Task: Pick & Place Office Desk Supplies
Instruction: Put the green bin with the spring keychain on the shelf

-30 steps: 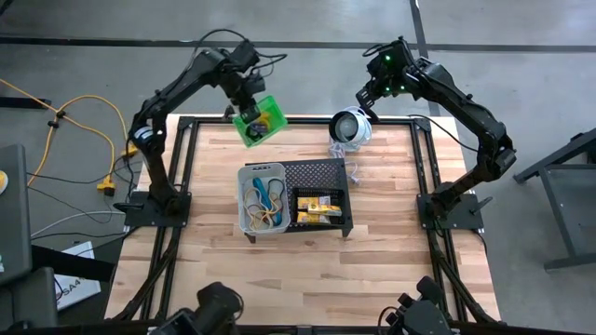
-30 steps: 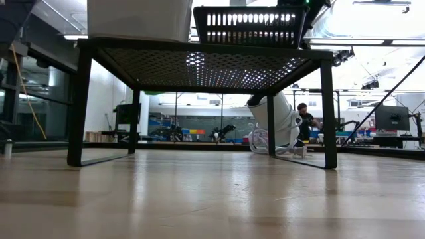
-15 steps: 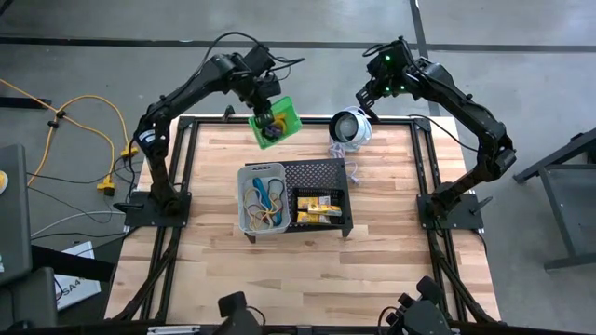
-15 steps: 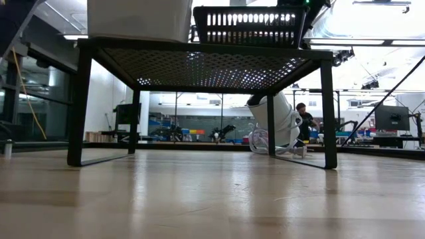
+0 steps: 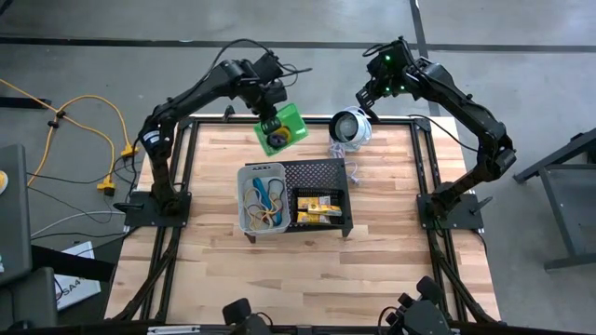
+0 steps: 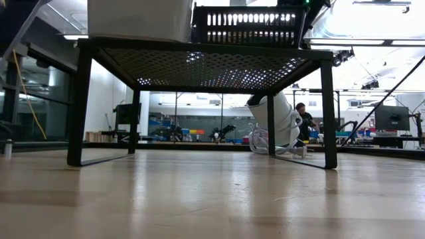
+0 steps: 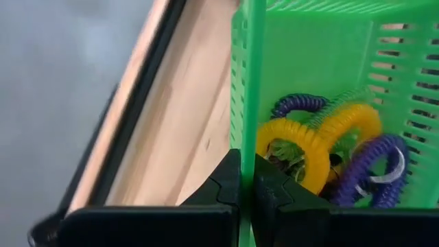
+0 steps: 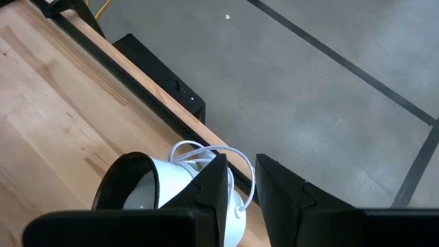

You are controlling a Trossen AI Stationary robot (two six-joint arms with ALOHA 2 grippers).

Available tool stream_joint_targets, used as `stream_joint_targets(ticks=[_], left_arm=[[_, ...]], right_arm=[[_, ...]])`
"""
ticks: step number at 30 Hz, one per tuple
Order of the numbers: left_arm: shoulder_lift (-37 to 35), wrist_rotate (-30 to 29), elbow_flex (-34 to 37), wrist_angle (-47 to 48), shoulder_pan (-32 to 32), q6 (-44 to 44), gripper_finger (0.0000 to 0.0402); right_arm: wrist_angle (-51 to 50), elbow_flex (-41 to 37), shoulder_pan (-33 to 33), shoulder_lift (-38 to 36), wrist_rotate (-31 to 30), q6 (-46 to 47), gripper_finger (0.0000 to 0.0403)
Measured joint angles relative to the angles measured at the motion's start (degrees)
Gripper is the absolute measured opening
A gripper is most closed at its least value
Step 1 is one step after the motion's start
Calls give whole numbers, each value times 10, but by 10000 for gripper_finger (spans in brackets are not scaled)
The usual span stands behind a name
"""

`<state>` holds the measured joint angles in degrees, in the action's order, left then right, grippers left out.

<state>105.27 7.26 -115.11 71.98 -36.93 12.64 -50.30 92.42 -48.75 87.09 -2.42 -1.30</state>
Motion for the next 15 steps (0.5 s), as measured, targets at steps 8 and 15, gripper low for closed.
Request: stream_joint_targets(ticks=[8, 15], left_arm=[[6, -21, 0, 66, -16, 15, 1], [6, -22, 0, 112, -33, 20, 1]], right_arm=[[0, 0, 0, 0, -1, 0, 65], [0, 0, 0, 0, -1, 0, 65]])
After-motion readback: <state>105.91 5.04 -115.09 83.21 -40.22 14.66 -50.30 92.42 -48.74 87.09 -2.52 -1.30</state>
